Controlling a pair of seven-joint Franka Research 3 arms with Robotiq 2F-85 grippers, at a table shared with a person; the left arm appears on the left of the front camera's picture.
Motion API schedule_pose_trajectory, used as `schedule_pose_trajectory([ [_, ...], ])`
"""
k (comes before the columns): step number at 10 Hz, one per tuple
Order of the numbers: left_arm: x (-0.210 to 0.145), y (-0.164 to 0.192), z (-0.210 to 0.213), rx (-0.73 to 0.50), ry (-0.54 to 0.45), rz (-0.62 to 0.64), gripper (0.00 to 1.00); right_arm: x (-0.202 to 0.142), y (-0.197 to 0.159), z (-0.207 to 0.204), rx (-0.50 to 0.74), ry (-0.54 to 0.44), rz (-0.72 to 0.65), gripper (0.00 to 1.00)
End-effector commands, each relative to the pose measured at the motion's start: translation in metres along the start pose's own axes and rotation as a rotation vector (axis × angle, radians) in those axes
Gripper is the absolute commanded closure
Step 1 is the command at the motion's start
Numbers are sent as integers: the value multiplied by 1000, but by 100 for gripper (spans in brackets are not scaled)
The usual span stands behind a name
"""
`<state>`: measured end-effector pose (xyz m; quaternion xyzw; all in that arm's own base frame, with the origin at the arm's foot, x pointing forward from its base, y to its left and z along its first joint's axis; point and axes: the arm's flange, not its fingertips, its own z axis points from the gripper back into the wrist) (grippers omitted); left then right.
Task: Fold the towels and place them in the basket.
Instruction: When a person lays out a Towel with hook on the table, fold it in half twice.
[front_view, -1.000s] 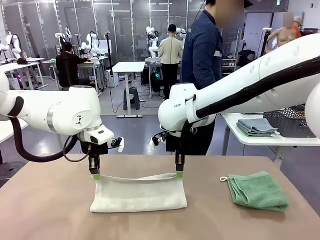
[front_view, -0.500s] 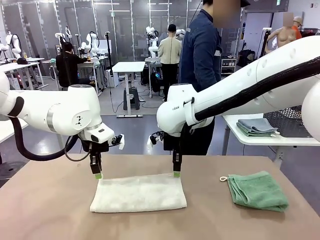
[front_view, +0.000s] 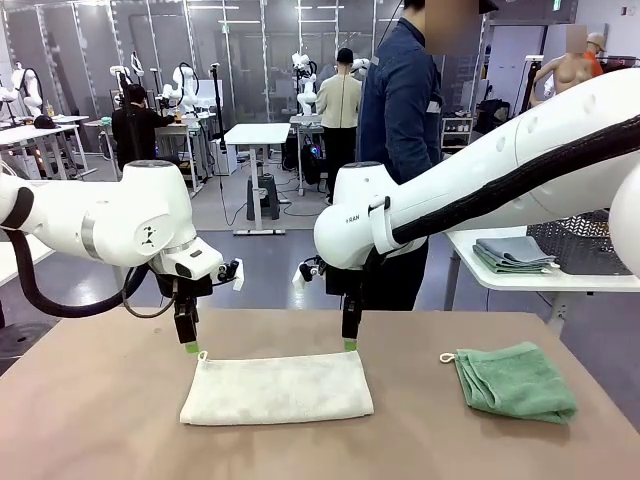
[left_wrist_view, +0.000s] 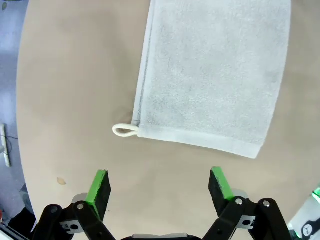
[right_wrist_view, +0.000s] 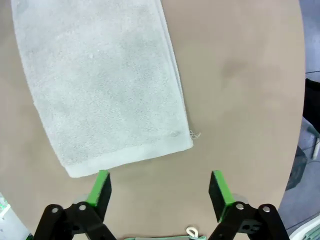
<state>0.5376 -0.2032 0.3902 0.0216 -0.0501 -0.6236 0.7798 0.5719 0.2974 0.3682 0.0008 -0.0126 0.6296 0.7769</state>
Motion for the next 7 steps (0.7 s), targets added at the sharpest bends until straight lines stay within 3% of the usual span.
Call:
schedule_pose_trajectory([
  [1, -10, -24, 15, -3, -33, -57, 0, -13, 24, 12, -2, -2, 8, 0],
  [2, 0, 0, 0, 0, 0, 0, 0, 0, 0, 0, 0, 0, 0, 0],
  [7, -1, -6, -1, -8, 2, -10, 0, -1, 3, 0, 5, 1, 2, 0],
])
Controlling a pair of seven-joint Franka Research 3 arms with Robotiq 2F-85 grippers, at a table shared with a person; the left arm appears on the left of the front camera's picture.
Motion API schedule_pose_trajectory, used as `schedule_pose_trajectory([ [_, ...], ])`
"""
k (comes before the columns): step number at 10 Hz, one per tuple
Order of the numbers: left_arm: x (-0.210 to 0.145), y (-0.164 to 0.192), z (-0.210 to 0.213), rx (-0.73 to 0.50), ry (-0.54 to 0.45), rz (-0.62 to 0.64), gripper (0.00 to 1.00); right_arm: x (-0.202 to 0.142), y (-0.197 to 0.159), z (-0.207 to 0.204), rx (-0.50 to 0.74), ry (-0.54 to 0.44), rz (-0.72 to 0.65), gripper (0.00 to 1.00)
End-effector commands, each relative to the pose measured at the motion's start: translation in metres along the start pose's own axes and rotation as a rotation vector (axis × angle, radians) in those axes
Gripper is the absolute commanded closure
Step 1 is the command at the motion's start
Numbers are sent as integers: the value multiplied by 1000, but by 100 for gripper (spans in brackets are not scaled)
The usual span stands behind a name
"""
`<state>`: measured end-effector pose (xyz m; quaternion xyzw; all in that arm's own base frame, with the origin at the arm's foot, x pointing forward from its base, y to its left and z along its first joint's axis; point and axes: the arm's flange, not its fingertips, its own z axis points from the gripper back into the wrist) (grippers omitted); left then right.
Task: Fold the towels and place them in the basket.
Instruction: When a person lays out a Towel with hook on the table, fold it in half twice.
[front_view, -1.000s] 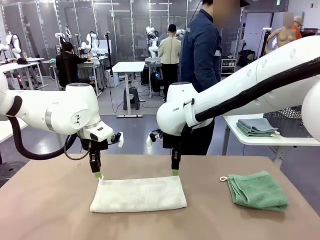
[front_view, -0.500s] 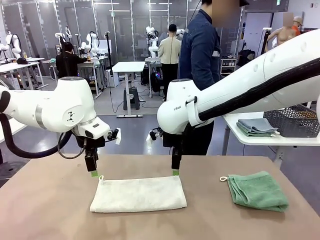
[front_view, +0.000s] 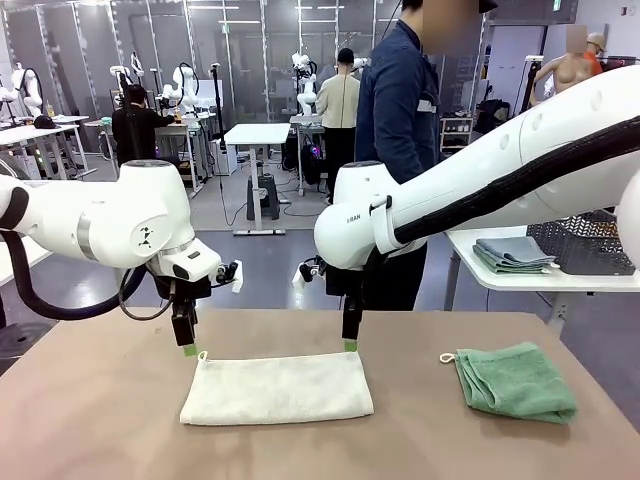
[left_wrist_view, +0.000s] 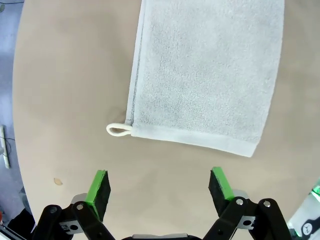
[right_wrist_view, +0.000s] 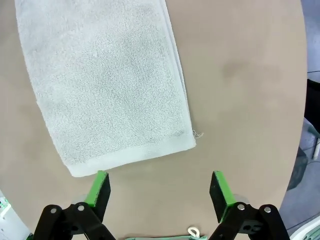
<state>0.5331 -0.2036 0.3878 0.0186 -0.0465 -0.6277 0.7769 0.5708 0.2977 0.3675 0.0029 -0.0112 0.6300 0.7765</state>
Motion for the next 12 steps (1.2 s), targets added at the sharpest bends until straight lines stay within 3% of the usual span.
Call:
schedule_pose_trajectory([
  [1, -2, -3, 31, 71, 4, -7, 0, -3, 16, 14, 14, -96, -24, 0],
  [4, -29, -37, 127, 35, -126, 125, 0, -23, 44, -15, 90, -157, -342, 0],
  [7, -65, -95, 214, 100, -182, 234, 0, -45, 67, -21, -10, -165, -648, 0],
  [9, -82, -131, 255, 164, -119, 294, 0, -48, 75, -21, -72, -156, -739, 0],
  [12, -103, -189, 317, 330, -82, 433, 0, -46, 83, -28, 7, -34, -862, 0],
])
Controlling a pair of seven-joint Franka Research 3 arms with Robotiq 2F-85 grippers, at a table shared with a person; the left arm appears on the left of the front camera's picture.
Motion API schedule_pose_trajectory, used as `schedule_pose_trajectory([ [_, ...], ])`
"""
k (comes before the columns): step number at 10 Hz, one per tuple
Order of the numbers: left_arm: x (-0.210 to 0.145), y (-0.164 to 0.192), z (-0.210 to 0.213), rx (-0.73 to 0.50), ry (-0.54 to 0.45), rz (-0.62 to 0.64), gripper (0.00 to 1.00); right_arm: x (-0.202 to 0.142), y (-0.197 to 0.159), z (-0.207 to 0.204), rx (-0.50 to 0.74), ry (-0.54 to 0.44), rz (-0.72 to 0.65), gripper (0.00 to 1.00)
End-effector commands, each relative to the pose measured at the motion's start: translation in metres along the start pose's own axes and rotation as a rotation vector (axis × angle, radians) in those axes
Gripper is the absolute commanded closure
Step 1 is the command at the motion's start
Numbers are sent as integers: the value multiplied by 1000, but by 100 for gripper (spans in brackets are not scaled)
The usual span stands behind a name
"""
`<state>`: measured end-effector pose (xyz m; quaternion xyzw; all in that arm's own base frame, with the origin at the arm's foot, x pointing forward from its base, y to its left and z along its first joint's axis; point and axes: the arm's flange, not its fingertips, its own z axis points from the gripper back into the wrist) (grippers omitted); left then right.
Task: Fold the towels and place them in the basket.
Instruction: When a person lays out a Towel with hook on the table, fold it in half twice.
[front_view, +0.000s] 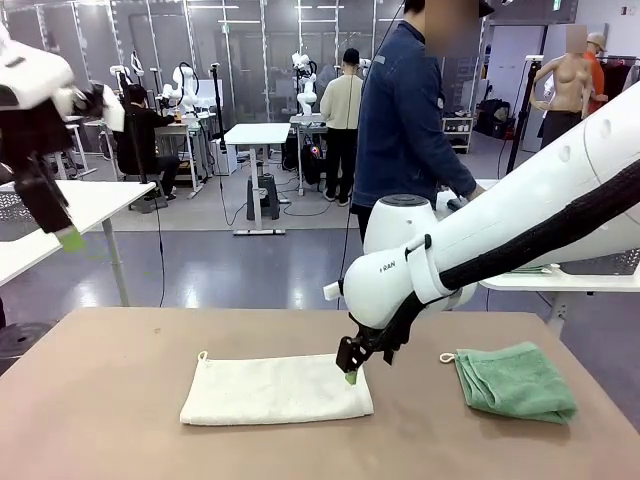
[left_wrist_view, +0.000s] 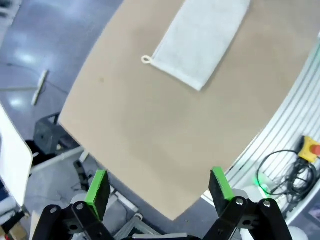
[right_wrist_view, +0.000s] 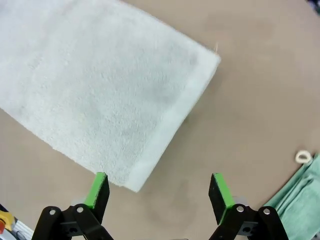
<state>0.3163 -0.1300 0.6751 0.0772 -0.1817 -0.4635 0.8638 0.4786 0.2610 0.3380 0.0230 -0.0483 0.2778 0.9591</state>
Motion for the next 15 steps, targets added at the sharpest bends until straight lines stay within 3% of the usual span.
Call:
schedule_pose_trajectory([
  [1, -9, -22, 32, 84, 32, 53, 0, 9, 5, -3, 27, 74, -115, 0],
  [3, -20, -30, 54, 122, 16, 79, 0, 13, 6, -5, 20, 69, -143, 0],
  [8, -15, -21, 42, 92, -3, 53, 0, 6, 2, -4, 16, 66, -113, 0],
  [9, -15, -21, 42, 92, -3, 53, 0, 13, 1, -4, 80, 54, -143, 0],
  [13, -15, -21, 42, 92, -3, 53, 0, 38, -4, -27, 42, 54, -373, 0],
  [15, -15, -21, 42, 92, -3, 53, 0, 42, -5, -38, 27, 53, -424, 0],
])
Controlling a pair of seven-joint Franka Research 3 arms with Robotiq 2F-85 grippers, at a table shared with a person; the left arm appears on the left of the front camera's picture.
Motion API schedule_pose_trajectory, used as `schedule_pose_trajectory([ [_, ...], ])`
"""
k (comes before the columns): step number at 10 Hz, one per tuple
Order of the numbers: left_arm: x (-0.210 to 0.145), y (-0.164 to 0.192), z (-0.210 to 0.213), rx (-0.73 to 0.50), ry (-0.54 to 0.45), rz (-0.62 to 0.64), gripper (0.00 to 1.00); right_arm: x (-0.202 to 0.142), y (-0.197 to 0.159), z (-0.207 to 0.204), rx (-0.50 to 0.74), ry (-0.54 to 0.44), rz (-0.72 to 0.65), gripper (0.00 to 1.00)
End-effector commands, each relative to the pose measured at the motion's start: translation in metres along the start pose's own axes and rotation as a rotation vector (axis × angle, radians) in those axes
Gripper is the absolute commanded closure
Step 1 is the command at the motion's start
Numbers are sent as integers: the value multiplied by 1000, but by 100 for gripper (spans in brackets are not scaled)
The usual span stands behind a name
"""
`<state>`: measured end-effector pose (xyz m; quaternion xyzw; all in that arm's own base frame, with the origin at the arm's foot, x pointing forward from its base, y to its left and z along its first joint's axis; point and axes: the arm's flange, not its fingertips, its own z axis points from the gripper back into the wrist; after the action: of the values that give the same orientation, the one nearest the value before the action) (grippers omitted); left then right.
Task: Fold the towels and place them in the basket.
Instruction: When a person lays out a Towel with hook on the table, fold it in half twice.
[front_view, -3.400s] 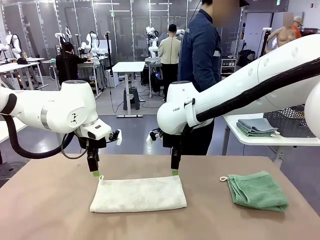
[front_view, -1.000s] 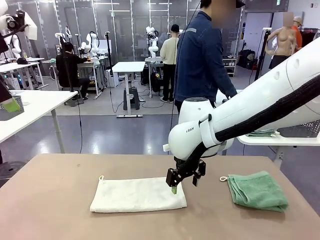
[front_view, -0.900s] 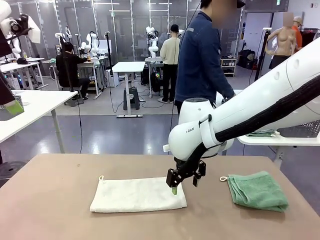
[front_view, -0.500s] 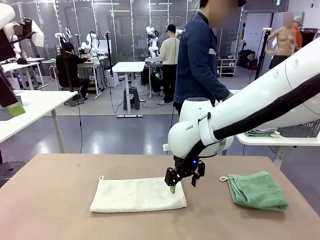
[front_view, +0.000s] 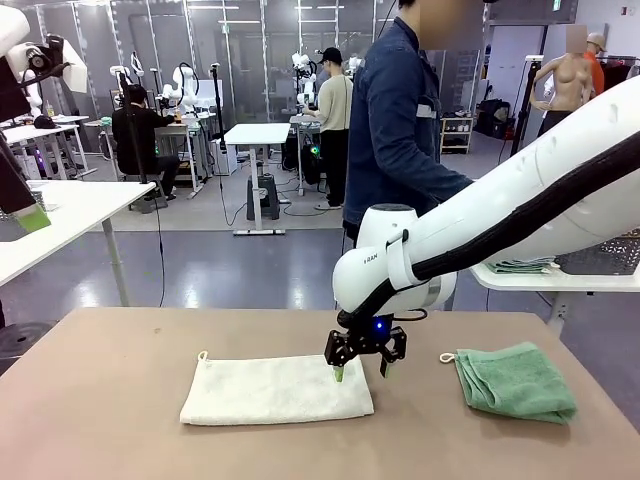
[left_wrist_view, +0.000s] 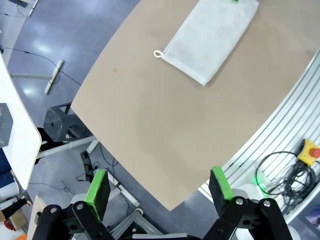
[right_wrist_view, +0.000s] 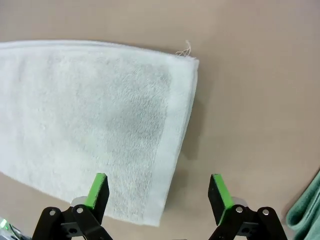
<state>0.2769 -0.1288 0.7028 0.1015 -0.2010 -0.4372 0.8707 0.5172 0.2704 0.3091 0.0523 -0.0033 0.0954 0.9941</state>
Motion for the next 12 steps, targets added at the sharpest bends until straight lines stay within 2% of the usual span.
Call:
schedule_pose_trajectory([
  [1, -1, 1, 1, 24, 1, 7, 0, 7, 10, -10, -28, -25, -71, 0],
  [5, -1, 1, 1, 24, 1, 7, 0, 10, 14, -24, -52, -21, -125, 0],
  [6, -1, 1, 1, 24, 1, 7, 0, 9, 15, -26, -49, -33, -122, 11],
  [7, -1, 1, 1, 24, 1, 7, 0, 8, 16, -27, -46, -29, -121, 33],
  [8, -1, 1, 1, 24, 1, 7, 0, 8, 17, -29, -51, -17, -121, 69],
  [9, -1, 1, 1, 24, 1, 7, 0, 8, 19, -31, -50, -13, -122, 92],
  [10, -1, 1, 1, 24, 1, 7, 0, 7, 19, -33, -42, -10, -127, 100],
  [12, -1, 1, 1, 24, 1, 7, 0, 4, 19, -33, -40, -13, -134, 100],
])
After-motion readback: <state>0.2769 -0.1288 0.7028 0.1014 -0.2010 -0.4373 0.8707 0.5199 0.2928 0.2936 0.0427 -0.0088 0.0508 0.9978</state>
